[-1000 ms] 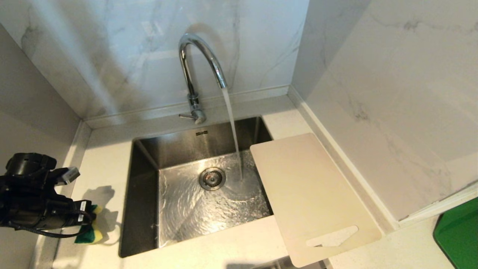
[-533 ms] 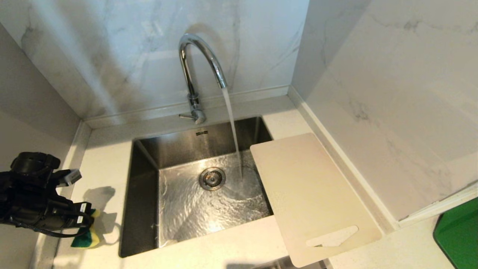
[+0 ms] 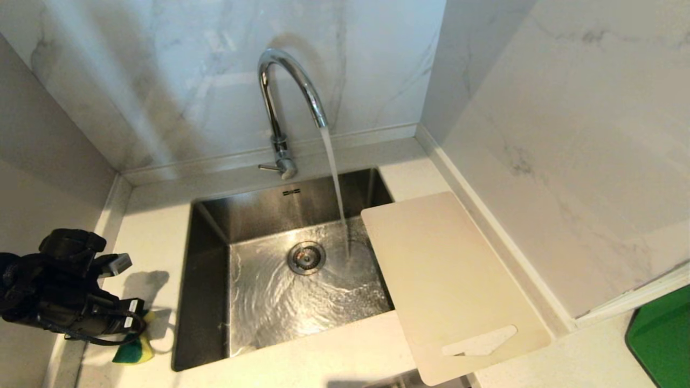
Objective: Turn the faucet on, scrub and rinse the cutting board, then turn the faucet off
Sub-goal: Put down the cleaning cloth
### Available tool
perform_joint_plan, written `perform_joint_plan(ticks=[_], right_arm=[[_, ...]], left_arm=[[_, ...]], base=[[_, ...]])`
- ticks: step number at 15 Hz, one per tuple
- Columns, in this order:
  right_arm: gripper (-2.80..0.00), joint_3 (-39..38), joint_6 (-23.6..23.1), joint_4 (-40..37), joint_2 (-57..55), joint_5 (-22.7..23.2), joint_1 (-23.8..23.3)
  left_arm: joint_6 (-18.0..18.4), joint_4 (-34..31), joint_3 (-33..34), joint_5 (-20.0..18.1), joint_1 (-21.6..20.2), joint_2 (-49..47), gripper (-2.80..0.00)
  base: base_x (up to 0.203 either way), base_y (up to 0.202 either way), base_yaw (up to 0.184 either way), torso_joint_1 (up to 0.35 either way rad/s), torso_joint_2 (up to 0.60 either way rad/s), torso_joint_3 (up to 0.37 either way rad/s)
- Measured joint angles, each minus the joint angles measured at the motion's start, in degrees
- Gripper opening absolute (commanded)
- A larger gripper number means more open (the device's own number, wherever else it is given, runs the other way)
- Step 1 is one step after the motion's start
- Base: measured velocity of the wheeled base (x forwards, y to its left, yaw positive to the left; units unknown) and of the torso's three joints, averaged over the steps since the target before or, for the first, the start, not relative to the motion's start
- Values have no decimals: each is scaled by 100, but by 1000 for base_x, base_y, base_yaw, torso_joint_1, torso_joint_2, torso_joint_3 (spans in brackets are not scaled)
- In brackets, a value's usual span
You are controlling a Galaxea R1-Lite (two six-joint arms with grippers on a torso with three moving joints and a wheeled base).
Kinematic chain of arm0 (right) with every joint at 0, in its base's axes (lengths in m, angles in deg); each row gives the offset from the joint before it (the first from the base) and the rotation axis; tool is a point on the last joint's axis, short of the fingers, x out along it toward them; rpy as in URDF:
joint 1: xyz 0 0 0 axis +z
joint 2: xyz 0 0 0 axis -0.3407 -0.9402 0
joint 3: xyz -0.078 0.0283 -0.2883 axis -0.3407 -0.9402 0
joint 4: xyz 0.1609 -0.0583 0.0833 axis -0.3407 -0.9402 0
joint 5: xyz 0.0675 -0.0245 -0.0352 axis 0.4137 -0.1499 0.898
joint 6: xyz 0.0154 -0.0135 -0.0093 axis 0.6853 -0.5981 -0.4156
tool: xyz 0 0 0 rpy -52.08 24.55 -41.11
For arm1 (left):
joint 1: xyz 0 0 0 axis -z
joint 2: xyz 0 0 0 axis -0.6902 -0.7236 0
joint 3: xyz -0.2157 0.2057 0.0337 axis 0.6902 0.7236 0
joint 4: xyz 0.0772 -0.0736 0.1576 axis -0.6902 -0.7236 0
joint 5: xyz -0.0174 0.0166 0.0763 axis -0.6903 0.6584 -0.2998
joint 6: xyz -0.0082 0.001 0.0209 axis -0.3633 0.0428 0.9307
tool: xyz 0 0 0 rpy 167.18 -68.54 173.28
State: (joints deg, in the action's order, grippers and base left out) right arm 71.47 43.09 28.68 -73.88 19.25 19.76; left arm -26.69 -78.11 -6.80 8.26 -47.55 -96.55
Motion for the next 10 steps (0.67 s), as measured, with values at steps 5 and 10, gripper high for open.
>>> perform_joint_plan(ticks=[5, 10], right_arm=[[-280, 0, -1, 0, 0, 2, -2], [-280, 0, 1, -1, 0, -5, -2]], left_arm=[[-43, 5, 16, -16, 39, -16, 0], [-45, -20, 9, -10, 51, 207, 0]], base=[[0, 0, 0, 0, 0, 0], [0, 0, 0, 0, 0, 0]])
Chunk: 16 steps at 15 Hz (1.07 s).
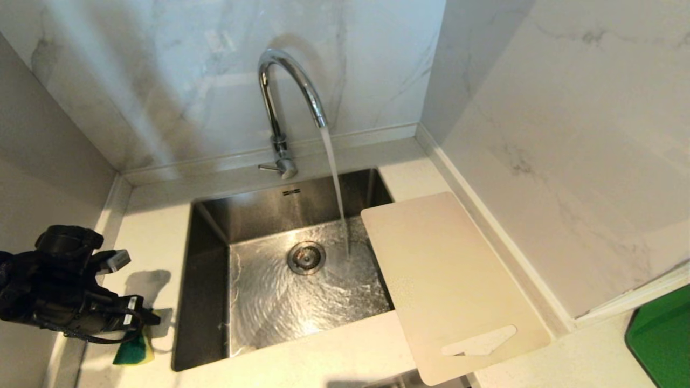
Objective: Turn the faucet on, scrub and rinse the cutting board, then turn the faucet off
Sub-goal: Put down the cleaning cloth, then turn off the tap
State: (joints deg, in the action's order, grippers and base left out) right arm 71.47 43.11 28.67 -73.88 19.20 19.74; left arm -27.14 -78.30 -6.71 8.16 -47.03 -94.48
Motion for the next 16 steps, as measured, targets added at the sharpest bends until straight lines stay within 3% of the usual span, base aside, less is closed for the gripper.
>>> perform_joint_plan(ticks=[9, 10, 16], right_arm=[[-280, 0, 0, 1, 0, 5, 0], [-280, 0, 0, 1, 0, 5, 0], [-280, 0, 0, 1, 0, 0, 0]], left_arm=[[20, -22, -50, -8, 9, 818, 0], [14, -18, -50, -8, 6, 861, -280], [2, -182, -56, -12, 150, 1186, -280]], base=[[0, 0, 0, 0, 0, 0], [0, 0, 0, 0, 0, 0], [0, 0, 0, 0, 0, 0]])
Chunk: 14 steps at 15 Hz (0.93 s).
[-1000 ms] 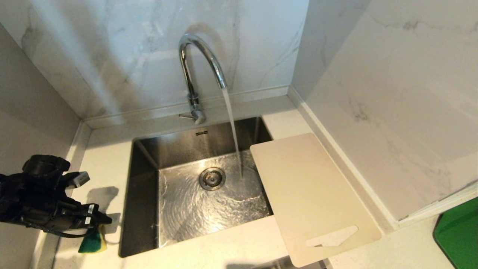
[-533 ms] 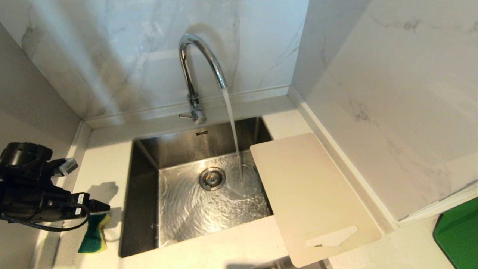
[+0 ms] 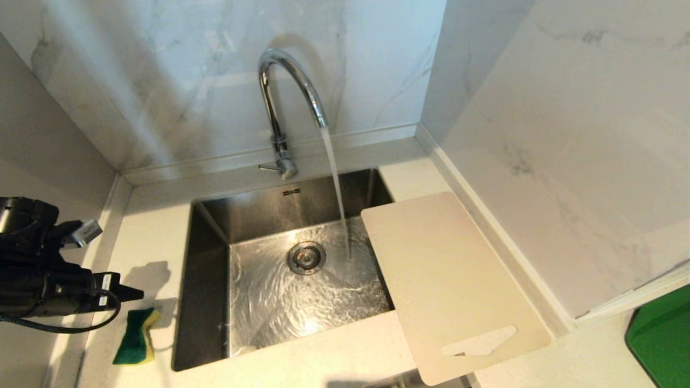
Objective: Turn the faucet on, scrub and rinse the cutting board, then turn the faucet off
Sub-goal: Turn off the tap
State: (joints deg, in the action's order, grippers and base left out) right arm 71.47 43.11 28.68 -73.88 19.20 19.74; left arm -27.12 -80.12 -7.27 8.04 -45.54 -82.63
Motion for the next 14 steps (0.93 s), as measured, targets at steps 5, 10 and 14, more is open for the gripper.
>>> perform_joint_plan(ticks=[5, 10, 14], right_arm=[[-280, 0, -9, 0, 0, 9, 0], [-280, 0, -9, 0, 0, 7, 0], [-280, 0, -9, 0, 0, 7, 0]], left_arm=[[-99, -430, -464, 40, 454, 55, -280], [-44, -581, -682, 22, 671, 185, -280], [-44, -605, -773, 85, 1106, 291, -280]], base=[[0, 0, 0, 0, 0, 0], [0, 0, 0, 0, 0, 0], [0, 0, 0, 0, 0, 0]])
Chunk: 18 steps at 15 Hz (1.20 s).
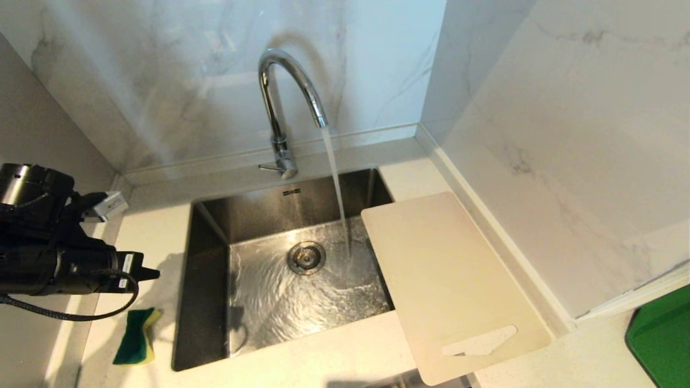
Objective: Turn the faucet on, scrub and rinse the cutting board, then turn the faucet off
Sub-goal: Turn off the tap
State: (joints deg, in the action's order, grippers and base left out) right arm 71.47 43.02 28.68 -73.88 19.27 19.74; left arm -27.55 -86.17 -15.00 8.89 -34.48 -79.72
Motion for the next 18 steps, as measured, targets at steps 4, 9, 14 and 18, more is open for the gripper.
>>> perform_joint_plan(ticks=[4, 9, 14, 18], right_arm=[[-280, 0, 0, 0, 0, 0, 0], [-280, 0, 0, 0, 0, 1, 0], [-280, 0, 1, 0, 0, 0, 0], [-280, -2, 0, 0, 0, 2, 0]], left_arm=[[-40, -7, -372, 292, 516, -171, -280], [-75, 2, -1152, 947, 1093, -738, -280], [-638, 85, -2237, 1238, 1472, -1587, -280], [-1554, 1287, -2632, 630, 1515, -2279, -280]], base=[[0, 0, 0, 0, 0, 0], [0, 0, 0, 0, 0, 0], [0, 0, 0, 0, 0, 0], [0, 0, 0, 0, 0, 0]])
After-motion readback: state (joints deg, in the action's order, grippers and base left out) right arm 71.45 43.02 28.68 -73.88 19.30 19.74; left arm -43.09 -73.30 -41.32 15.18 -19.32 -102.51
